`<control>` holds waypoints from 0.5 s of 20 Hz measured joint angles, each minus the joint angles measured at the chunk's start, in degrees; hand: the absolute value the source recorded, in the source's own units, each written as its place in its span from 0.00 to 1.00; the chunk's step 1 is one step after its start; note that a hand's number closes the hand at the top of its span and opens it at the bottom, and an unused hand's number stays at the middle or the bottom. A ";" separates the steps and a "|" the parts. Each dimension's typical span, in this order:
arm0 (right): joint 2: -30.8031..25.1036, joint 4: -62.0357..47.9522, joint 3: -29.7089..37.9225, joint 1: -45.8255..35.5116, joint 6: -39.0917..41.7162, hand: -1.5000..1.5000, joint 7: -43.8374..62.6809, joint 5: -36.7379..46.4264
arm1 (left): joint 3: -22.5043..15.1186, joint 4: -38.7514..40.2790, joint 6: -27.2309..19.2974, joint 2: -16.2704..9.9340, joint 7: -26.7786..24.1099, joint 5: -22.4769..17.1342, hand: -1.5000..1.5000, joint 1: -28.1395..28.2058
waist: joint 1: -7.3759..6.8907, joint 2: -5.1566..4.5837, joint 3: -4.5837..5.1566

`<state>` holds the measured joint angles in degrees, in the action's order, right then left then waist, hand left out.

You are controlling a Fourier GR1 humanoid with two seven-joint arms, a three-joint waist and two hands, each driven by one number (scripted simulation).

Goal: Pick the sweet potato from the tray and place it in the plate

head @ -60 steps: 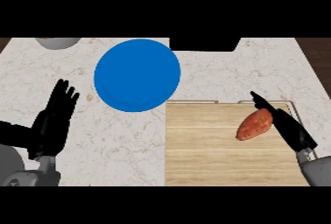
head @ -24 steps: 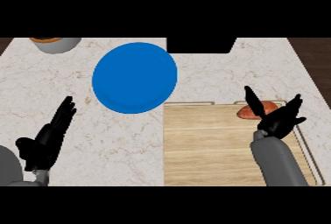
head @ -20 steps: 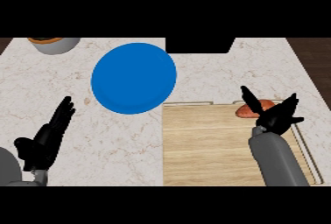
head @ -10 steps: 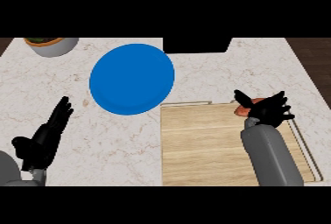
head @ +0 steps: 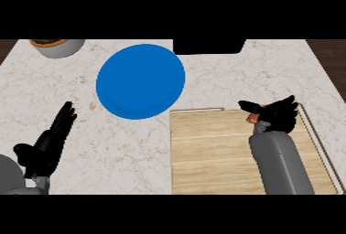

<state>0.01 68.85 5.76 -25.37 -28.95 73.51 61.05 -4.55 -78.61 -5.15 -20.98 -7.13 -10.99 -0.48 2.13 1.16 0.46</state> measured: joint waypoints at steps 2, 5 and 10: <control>0.01 1.37 0.12 1.28 1.33 0.00 0.09 0.33 | -0.24 0.24 0.12 0.28 -0.40 0.22 0.50 0.31 | -0.18 -0.06 -0.06; 0.01 3.33 0.39 3.58 3.17 0.00 0.04 0.87 | -0.38 0.22 0.35 0.31 -0.14 0.39 0.50 -0.06 | -0.31 -0.13 -0.10; 0.01 6.69 1.18 6.14 5.74 1.00 -0.38 0.88 | -0.58 -0.17 0.47 0.77 -0.53 0.69 0.50 0.20 | -1.03 -0.29 -0.10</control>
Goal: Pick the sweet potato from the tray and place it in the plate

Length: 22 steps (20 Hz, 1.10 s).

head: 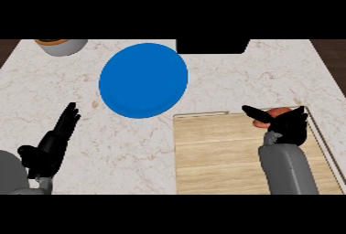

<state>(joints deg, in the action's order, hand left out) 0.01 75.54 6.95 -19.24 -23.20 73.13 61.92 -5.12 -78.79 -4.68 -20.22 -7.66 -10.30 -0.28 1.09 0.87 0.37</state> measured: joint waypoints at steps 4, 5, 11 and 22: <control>-0.25 4.62 -1.76 2.14 2.56 1.00 -0.07 -1.23 | 0.07 0.36 0.22 0.30 -0.14 0.37 0.50 -0.81 | -0.20 -0.16 0.07; -0.32 4.65 -1.99 2.03 2.92 1.00 -0.10 -1.22 | 0.16 0.66 0.67 0.17 -0.34 0.37 0.50 -1.13 | -0.33 -0.20 0.13; -0.60 7.42 -4.85 3.52 5.23 1.00 -2.05 -1.25 | 0.07 2.10 0.95 1.04 -1.05 1.22 0.50 -1.87 | -0.67 -0.39 0.13; -15.64 3.79 -17.28 -1.01 25.83 1.00 -42.73 -13.69 | -0.93 2.02 1.42 1.89 -0.59 1.67 0.50 -4.28 | -3.86 -1.61 -0.40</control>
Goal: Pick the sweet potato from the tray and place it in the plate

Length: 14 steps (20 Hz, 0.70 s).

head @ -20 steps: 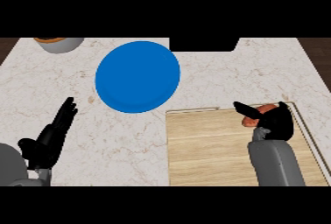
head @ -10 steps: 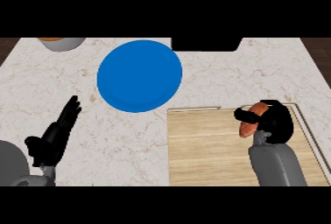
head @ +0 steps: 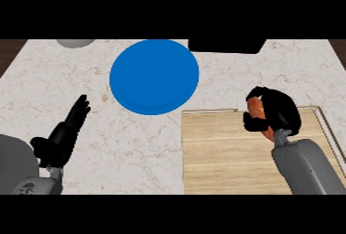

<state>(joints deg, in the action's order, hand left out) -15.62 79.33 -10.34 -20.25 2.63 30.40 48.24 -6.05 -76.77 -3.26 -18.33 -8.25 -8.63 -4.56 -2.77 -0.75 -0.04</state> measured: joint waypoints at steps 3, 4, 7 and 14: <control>-4.74 -1.95 0.97 -1.83 1.45 1.00 -13.03 -3.83 | 0.61 0.79 0.31 -0.26 -0.40 -0.16 0.50 -0.06 | 0.67 0.06 -0.06; -5.87 -3.38 1.69 -2.50 1.52 1.00 -17.10 -5.11 | 0.64 0.47 0.30 -0.24 -0.25 -0.19 0.50 0.20 | 0.75 0.12 -0.06; -9.42 -5.30 3.68 -5.88 3.88 1.00 -25.38 -7.85 | 0.85 -0.01 0.26 -0.24 0.19 -0.01 0.50 0.70 | 1.35 0.36 -0.05; -9.66 -5.21 7.43 -12.74 3.54 1.00 -31.78 -10.02 | 2.76 1.20 1.38 -0.42 -0.04 0.02 0.50 0.55 | 2.24 0.68 0.03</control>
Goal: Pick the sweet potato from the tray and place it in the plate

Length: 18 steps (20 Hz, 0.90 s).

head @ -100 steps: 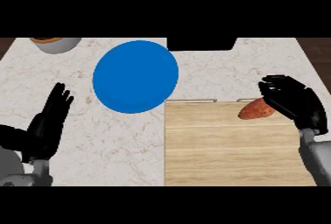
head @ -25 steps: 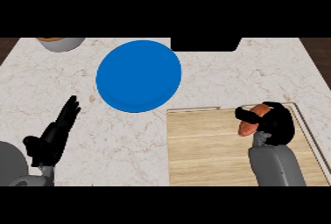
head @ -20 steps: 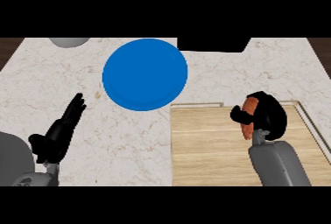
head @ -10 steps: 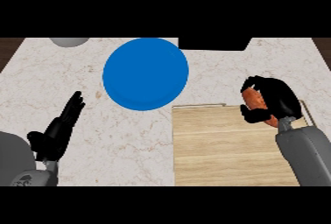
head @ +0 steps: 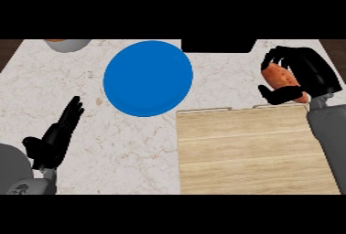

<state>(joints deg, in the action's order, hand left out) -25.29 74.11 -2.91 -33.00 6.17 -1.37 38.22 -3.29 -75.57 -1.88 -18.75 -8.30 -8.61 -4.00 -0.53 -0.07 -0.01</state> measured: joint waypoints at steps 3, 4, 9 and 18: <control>-0.21 2.25 1.98 -0.57 -1.18 1.00 -2.05 -0.99 | 0.34 -0.14 0.27 0.23 -0.17 0.28 0.50 0.39 | 0.24 0.07 0.00; 0.56 2.82 1.84 -1.74 -1.39 1.00 -1.27 -0.71 | 0.38 -0.66 0.34 0.23 0.22 0.36 0.50 0.46 | 0.21 0.09 0.00; 3.69 3.65 1.99 -5.86 -0.97 1.00 0.51 -0.63 | 1.06 -2.75 1.00 0.43 1.11 0.87 0.50 2.24 | 0.08 0.10 0.01; 11.53 -5.49 -0.28 -18.27 -0.20 1.00 4.35 1.74 | 2.23 -0.32 1.58 1.74 0.67 2.32 0.50 -0.11 | -0.19 -0.05 0.04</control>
<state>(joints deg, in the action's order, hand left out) -13.76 68.62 -3.18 -51.27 5.96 2.97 39.96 -1.06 -75.89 -0.31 -17.01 -7.63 -6.30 -4.11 -0.73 -0.11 0.03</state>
